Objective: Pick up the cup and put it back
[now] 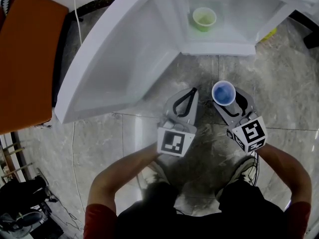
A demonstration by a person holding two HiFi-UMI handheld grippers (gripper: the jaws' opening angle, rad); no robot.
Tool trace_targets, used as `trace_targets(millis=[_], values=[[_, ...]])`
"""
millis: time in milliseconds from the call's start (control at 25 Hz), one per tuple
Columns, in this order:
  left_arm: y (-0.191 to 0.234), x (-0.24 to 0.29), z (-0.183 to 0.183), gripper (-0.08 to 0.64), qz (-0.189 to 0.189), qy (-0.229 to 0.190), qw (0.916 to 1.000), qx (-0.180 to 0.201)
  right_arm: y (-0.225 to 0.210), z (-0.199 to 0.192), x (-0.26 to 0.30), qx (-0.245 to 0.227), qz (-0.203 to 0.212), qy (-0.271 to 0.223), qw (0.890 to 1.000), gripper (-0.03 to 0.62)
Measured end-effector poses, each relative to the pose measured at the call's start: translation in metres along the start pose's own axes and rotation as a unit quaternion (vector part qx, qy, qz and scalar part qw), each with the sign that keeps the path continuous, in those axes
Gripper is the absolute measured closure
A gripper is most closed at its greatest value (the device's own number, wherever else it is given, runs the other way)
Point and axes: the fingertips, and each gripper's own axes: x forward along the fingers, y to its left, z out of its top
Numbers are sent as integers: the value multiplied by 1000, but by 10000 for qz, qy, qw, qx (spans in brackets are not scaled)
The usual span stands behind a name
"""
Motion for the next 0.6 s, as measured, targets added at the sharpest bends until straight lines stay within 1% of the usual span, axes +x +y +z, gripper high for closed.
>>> trace_targets(millis=[280,600], values=[[-4,1,-8,560,-67,69,10000,-23,2,-8,2,59,33,88,9999,314],[-3,2,-14,560,-55,134,9998,-146,0,-12,5,127,35,118,9998,314]])
